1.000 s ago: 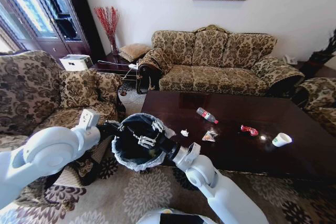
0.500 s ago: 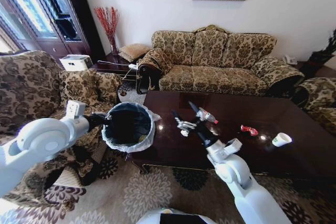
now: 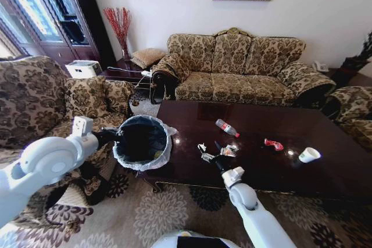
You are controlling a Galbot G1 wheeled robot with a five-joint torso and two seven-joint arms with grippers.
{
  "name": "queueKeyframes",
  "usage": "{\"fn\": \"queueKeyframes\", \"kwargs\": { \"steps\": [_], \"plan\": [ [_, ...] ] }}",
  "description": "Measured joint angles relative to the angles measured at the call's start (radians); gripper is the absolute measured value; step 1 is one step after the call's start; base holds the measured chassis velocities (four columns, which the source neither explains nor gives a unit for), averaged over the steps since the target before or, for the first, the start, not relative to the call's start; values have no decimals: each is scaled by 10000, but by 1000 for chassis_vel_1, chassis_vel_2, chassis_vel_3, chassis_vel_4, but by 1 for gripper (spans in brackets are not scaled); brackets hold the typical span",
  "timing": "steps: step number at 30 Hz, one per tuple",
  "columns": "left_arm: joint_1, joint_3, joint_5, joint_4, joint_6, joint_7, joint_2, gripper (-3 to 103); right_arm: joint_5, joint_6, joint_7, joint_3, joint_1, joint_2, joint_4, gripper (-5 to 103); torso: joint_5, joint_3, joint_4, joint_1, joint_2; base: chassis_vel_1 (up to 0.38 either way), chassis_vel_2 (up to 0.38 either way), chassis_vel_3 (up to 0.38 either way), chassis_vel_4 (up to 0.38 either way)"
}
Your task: Move to the front of the table and place the trash on the table into the trash bin.
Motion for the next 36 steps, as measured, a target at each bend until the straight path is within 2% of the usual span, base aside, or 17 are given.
{"fn": "queueKeyframes", "kwargs": {
  "steps": [8,15,31,32,35,36],
  "plan": [
    [23,108,53,-78,-58,1,-20,0,-629,359,-437,-72,1543,1052,-3002,100,1,0,4,-1,0,0,0,0,0],
    [101,113,19,-102,-63,-1,-33,0,-845,703,-514,-51,2291,1929,-4450,100,-1,0,4,1,0,0,0,0,0],
    [44,126,-54,-8,-112,38,46,0,-817,813,31,5,2854,2280,-5176,100,2,0,3,-1,0,0,0,0,0],
    [43,126,-52,-1,-119,48,38,0,-828,765,93,4,2894,2301,-5204,103,2,0,5,-1,0,0,0,0,0],
    [41,128,-50,6,-127,54,24,0,-834,713,123,-5,2902,2304,-5202,100,2,0,4,0,0,0,0,0,0],
    [40,139,-48,14,-139,57,4,0,-842,636,196,-24,2880,2303,-5158,90,2,0,3,0,0,0,0,0,0]
  ]
}}
